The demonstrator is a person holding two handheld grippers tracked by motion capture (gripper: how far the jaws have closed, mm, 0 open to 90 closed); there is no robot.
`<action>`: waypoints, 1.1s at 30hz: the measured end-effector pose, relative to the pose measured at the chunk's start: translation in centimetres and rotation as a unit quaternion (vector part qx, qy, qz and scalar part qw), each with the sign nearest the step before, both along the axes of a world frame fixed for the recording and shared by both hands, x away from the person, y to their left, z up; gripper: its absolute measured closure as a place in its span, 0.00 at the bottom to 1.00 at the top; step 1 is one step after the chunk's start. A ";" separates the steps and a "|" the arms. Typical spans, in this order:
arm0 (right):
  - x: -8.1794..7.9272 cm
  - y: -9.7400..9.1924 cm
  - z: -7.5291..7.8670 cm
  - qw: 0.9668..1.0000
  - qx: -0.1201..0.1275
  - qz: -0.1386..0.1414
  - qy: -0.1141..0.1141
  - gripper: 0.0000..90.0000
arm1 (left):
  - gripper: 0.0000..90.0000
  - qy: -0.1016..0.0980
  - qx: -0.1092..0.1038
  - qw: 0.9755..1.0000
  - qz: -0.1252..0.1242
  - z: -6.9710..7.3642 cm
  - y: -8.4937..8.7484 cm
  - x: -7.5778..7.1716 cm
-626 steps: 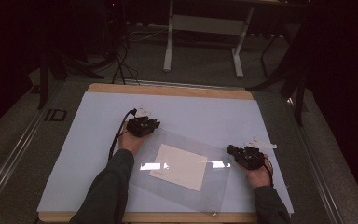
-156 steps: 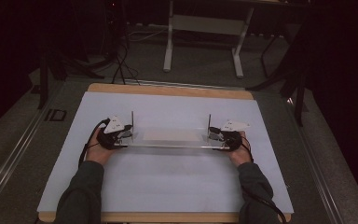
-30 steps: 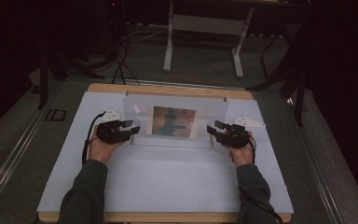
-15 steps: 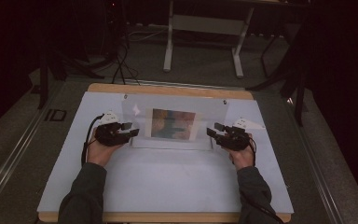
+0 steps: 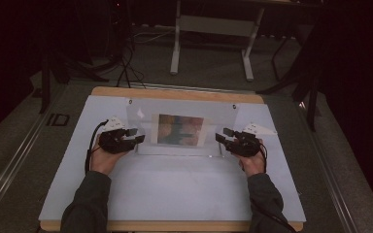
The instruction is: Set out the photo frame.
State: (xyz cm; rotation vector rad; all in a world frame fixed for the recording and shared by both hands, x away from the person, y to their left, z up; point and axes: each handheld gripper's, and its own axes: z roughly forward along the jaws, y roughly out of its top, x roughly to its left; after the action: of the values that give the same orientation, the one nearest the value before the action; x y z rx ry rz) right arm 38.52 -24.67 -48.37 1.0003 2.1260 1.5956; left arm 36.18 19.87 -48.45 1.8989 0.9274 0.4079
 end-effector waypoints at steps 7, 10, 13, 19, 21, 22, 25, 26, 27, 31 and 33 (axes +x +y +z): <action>0.2 -0.1 0.0 1.000 0.001 0.005 0.000 0.55 | 0.59 -0.002 -0.002 1.000 0.000 -0.1 0.0 0.0; 0.3 -0.1 0.0 1.000 0.001 0.005 0.001 0.55 | 0.59 -0.004 -0.003 1.000 -0.001 -0.1 0.1 0.1; 0.3 -0.1 0.0 1.000 -0.001 0.006 0.004 0.55 | 0.59 -0.004 -0.002 1.000 -0.002 -0.1 0.1 0.1; 0.4 -0.1 0.1 1.000 -0.003 0.007 0.003 0.54 | 0.58 -0.007 0.001 1.000 0.002 -0.1 0.0 0.1; 0.3 -0.1 0.1 1.000 -0.004 0.007 0.003 0.54 | 0.57 -0.008 0.000 1.000 0.002 -0.2 0.0 0.1; 0.3 -0.1 0.1 1.000 -0.004 0.007 0.004 0.54 | 0.57 -0.008 0.000 1.000 0.002 -0.2 0.0 0.1; 0.3 0.0 0.1 1.000 -0.005 0.005 0.005 0.54 | 0.57 -0.007 -0.001 1.000 0.003 -0.2 0.0 0.1; 0.3 0.0 0.1 1.000 -0.005 0.006 0.005 0.54 | 0.57 -0.007 -0.002 1.000 0.003 -0.2 0.0 0.1; 0.3 0.0 0.1 1.000 -0.005 0.006 0.005 0.54 | 0.57 -0.007 -0.002 1.000 0.003 -0.2 0.0 0.0; 0.3 0.0 0.1 1.000 -0.006 0.006 0.005 0.54 | 0.58 -0.007 -0.003 1.000 0.004 -0.2 0.0 0.0; 0.4 0.0 0.2 1.000 -0.008 0.008 0.005 0.54 | 0.59 -0.005 -0.008 1.000 0.002 -0.2 0.1 -0.1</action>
State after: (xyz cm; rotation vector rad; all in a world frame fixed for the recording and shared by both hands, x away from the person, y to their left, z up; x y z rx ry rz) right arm 38.87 -24.71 -48.19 0.9902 2.1551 1.5829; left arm 36.11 19.94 -48.65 1.8795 0.9257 0.4100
